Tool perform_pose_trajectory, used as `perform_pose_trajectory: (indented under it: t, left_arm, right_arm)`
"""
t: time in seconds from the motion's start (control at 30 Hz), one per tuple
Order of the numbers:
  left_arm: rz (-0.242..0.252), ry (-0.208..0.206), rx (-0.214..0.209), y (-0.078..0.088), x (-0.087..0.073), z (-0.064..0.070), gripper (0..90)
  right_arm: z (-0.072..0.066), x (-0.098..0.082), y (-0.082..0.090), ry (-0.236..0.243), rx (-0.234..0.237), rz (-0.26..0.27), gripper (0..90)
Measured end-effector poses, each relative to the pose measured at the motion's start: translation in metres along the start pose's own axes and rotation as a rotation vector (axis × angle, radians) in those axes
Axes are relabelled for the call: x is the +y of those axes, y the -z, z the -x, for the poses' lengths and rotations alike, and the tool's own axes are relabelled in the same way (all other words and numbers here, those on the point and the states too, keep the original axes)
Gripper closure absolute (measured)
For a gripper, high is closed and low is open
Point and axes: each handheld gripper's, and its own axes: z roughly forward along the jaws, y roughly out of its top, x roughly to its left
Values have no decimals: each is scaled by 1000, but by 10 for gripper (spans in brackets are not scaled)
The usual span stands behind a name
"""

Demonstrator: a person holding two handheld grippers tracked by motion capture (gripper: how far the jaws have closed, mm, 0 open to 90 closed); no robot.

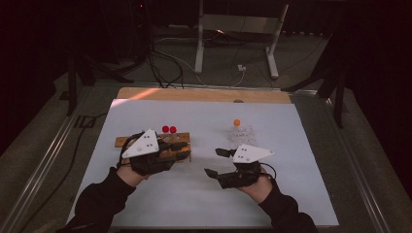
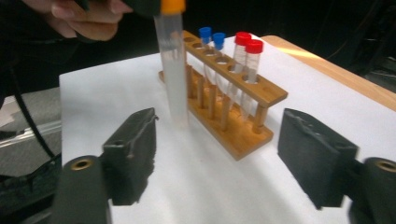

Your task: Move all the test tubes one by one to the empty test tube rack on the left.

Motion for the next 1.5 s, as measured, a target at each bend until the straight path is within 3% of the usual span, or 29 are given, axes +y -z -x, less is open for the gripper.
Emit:
perform_pose_trajectory:
  t: [0.1, 0.23, 0.3, 0.43, 0.63, 0.9, 1.2, 1.5]
  left_arm:
    - [7, 3, 20, 8, 2, -5, 716]
    - [7, 7, 57, 18, 2, -13, 716]
    - [10, 15, 76, 24, 1, -17, 716]
    - [13, 28, 109, 35, 1, -26, 716]
    - [29, 44, 162, 55, 2, -38, 716]
    - [31, 81, 253, 75, -7, -57, 716]
    - [5, 105, 357, 89, -22, -79, 715]
    - [9, 149, 399, 90, -35, -97, 716]
  right_arm:
    - [0, -1, 2, -1, -24, 4, 159]
    - [1, -3, 5, -1, -33, 10, 131]
    - [2, -5, 7, 2, -16, 11, 57]
    - [3, -7, 11, -15, -3, 19, 26]
    - [2, -8, 11, 26, -46, 2, 15]
    - [5, -9, 11, 7, -49, 12, 15]
    - [6, -10, 12, 14, -56, 7, 15]
    - [7, -10, 14, 15, -55, 11, 15]
